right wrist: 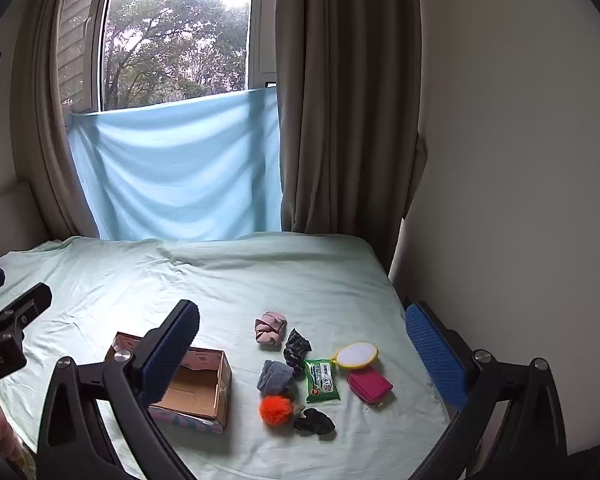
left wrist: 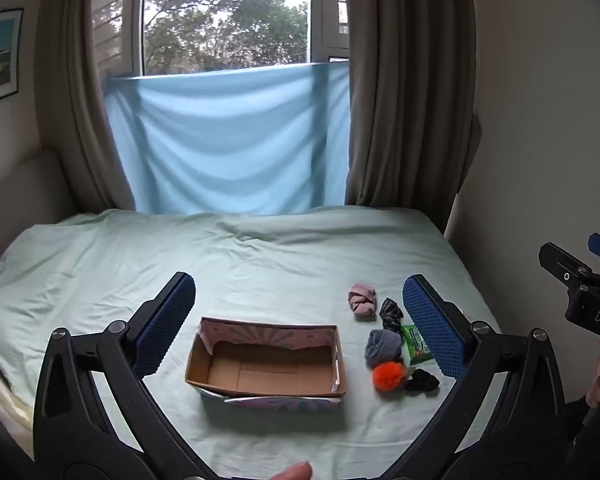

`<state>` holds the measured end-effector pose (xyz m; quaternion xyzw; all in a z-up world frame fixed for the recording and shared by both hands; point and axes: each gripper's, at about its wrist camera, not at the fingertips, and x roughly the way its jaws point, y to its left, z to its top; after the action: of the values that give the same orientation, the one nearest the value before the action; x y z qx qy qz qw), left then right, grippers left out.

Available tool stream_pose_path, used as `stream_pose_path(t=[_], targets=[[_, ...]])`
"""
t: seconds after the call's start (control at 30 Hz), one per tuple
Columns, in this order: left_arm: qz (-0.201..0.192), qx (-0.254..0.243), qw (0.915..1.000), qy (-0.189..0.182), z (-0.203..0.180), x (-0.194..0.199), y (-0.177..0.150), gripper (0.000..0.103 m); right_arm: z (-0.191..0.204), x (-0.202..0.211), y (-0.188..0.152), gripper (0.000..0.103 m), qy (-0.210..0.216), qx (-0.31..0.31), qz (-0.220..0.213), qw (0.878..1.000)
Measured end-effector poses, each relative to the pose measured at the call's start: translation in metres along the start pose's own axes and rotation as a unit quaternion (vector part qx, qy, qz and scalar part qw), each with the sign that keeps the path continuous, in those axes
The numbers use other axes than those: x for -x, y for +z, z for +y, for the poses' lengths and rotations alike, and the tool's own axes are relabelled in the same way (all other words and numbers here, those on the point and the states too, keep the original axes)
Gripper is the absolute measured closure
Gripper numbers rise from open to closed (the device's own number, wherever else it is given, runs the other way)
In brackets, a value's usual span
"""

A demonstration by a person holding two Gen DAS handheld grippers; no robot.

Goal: Organize soft objects

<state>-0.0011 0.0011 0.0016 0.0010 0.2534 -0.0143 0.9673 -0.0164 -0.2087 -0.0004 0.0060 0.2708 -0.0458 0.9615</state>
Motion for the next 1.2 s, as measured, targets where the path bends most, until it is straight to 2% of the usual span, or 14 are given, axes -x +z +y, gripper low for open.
stream_pose_path(t=[0.17,0.23,0.47,1.2], targets=[[-0.017,0.002,0.9998,-0.008,0.006,0.011,-0.013,0.0,0.002,-0.001,0.001,0.0,0.005,-0.01,-0.009,1.0],[0.002,0.003,1.0,-0.009,0.002,0.005,-0.007,0.0,0.001,-0.001,0.001,0.0,0.006,-0.009,-0.008,1.0],[0.008,0.012,0.9999,-0.007,0.006,-0.004,-0.005,0.0,0.005,0.001,0.002,0.0,-0.006,-0.001,-0.004,1.0],[0.002,0.008,1.0,-0.003,0.001,-0.002,0.001,0.0,-0.001,-0.001,0.005,0.0,-0.005,-0.01,-0.004,1.0]])
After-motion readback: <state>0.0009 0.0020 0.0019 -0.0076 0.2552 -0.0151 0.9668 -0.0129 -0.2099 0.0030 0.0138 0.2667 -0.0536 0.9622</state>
